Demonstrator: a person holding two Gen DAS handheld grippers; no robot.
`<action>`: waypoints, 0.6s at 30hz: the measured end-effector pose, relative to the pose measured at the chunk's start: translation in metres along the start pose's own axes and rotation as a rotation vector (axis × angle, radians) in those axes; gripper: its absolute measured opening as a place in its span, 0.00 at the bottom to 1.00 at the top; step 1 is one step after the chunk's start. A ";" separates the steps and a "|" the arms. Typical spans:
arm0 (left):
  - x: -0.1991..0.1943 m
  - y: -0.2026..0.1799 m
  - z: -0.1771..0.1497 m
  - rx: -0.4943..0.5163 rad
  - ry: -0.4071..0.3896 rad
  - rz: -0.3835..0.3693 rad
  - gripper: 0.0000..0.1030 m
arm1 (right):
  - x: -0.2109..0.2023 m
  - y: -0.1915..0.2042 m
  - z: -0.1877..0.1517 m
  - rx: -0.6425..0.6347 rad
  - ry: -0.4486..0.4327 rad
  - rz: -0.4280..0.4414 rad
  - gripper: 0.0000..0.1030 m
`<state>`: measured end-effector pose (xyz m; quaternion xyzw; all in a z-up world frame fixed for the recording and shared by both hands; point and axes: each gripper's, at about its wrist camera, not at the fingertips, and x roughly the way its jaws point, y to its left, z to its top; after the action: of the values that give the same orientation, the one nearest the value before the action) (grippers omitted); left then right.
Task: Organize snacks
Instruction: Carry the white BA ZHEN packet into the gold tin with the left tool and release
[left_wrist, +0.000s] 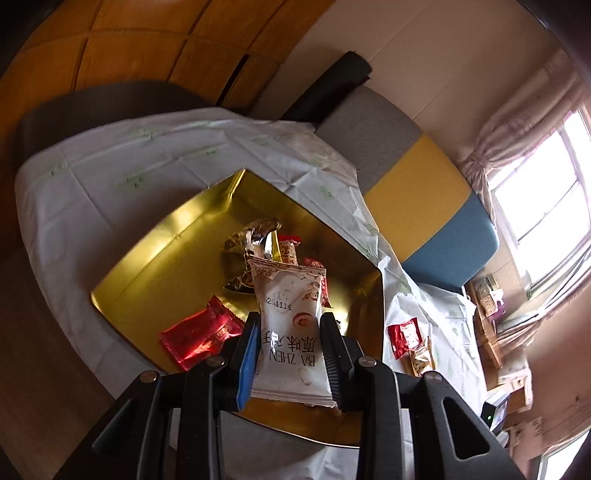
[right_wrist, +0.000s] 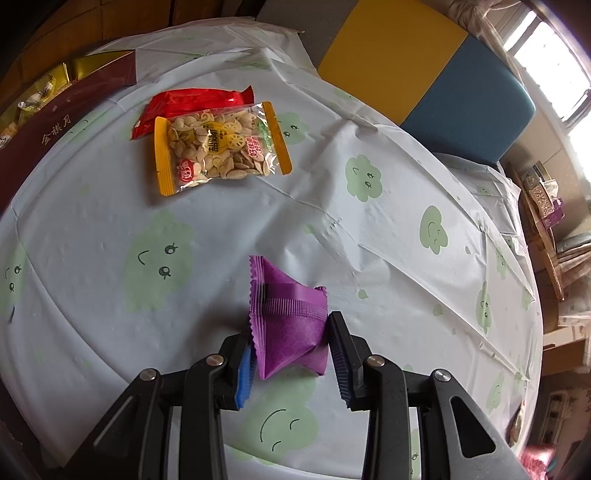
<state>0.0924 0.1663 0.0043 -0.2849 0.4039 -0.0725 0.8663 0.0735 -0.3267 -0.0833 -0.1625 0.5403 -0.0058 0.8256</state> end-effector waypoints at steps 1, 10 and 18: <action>0.003 -0.002 -0.001 0.006 0.009 -0.005 0.31 | 0.000 0.000 0.000 0.001 0.000 0.000 0.36; 0.048 -0.006 -0.015 0.058 0.114 0.124 0.32 | 0.000 -0.001 0.000 0.004 0.000 0.001 0.36; 0.055 -0.001 -0.028 0.113 0.148 0.162 0.35 | 0.001 -0.001 0.000 0.002 0.002 0.001 0.36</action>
<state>0.1083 0.1336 -0.0458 -0.1960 0.4837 -0.0459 0.8517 0.0739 -0.3277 -0.0838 -0.1616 0.5410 -0.0060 0.8253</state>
